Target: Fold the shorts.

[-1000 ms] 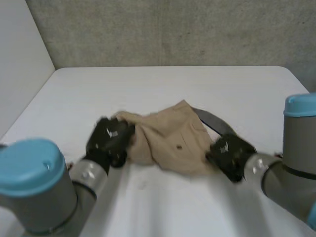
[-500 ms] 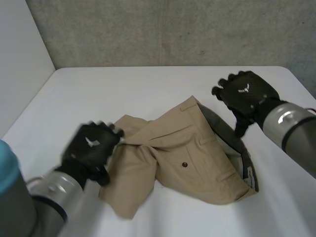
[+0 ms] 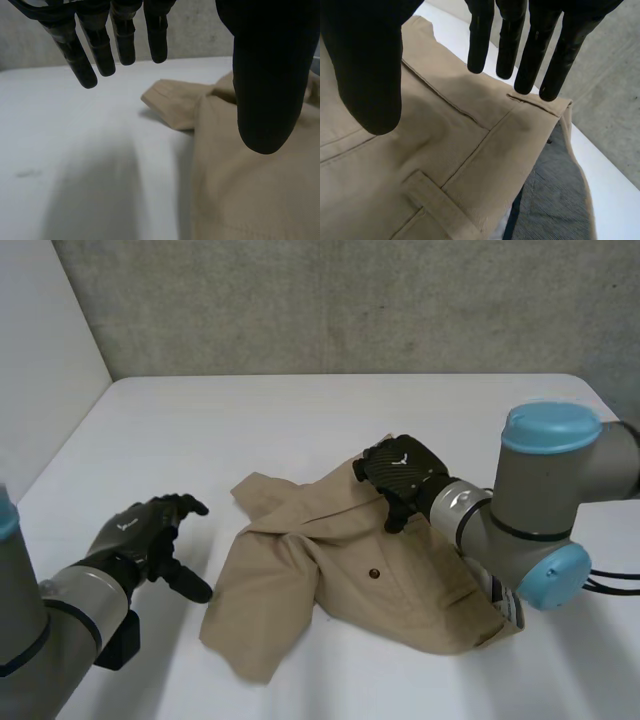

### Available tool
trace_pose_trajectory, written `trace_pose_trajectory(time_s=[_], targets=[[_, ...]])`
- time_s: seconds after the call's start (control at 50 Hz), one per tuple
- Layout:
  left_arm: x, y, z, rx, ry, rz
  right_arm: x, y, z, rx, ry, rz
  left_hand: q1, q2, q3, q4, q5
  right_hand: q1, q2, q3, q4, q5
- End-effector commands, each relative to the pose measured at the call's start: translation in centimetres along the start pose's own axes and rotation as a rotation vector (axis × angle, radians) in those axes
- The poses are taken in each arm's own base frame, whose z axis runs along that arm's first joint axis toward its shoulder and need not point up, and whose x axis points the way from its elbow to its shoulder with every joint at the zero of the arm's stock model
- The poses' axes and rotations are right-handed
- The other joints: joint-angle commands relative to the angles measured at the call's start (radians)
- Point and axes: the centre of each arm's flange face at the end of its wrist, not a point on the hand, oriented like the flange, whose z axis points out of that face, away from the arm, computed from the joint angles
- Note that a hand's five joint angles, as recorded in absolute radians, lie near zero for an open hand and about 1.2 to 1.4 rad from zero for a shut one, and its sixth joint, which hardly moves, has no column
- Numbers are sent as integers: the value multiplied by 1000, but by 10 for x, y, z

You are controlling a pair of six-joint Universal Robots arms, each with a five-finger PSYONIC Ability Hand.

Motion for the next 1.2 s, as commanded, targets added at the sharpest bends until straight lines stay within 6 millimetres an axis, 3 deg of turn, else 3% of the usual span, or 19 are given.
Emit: trace_pose_trajectory(time_s=[0.02, 0.34, 0.4, 0.44, 0.5, 0.56, 0.64, 0.72, 0.78, 0.88, 0.96, 1.0, 1.02, 1.16, 1.2], targets=[[3, 17, 11, -82, 38, 4, 1, 11, 14, 48, 35, -23, 52, 66, 60, 68, 70, 253, 174, 177, 176, 199], [2, 44, 34, -184, 20, 17, -5, 25, 18, 23, 14, -52, 139, 154, 148, 156, 158, 317, 238, 242, 240, 263], [2, 47, 36, -195, 19, 20, -6, 25, 19, 28, 9, -54, 210, 224, 219, 226, 229, 566, 487, 491, 489, 512], [1, 49, 38, -201, 17, 19, -6, 25, 19, 28, 8, -55, 303, 318, 312, 320, 322, 940, 861, 865, 863, 887], [2, 49, 40, -195, 20, 20, -6, 28, 20, 20, 14, -74, 430, 444, 439, 446, 449, 942, 863, 866, 865, 888], [3, 45, 43, -165, 27, 25, -2, 24, 19, 22, 28, -88, 697, 711, 706, 713, 716, 942, 863, 866, 865, 888], [7, 30, 48, -93, 42, 31, 11, 3, 13, 47, 82, -97, 1002, 1016, 1011, 1019, 1021, 942, 863, 866, 865, 888], [17, 4, 48, 11, 65, 32, 36, -39, -8, 99, 183, -113, 1061, 1075, 1070, 1078, 1080, 942, 863, 866, 865, 888], [23, -32, 40, 133, 84, 26, 46, -63, -21, 145, 231, -122, 1061, 1075, 1070, 1078, 1080, 942, 863, 866, 865, 888], [33, -83, 18, 314, 116, 60, 66, -118, -62, 257, 330, -156, 1061, 1075, 1070, 1078, 1080, 942, 863, 866, 865, 888], [41, -128, -13, 497, 122, 169, 74, -164, -103, 364, 396, -190, 1061, 1075, 1070, 1078, 1080, 942, 863, 866, 865, 888], [43, -141, -23, 553, 120, 207, 77, -178, -119, 394, 427, -198, 1061, 1075, 1070, 1078, 1080, 942, 863, 866, 865, 888], [47, -158, -37, 622, 115, 245, 78, -184, -125, 404, 440, -199, 1061, 1075, 1070, 1078, 1080, 942, 863, 866, 865, 888], [54, -202, -81, 800, 122, 252, 80, -219, -170, 472, 520, -209, 1061, 1075, 1070, 1078, 1080, 942, 863, 866, 865, 888], [55, -218, -108, 880, 130, 246, 78, -233, -192, 515, 551, -217, 1061, 1075, 1070, 1078, 1080, 942, 863, 866, 865, 888]])
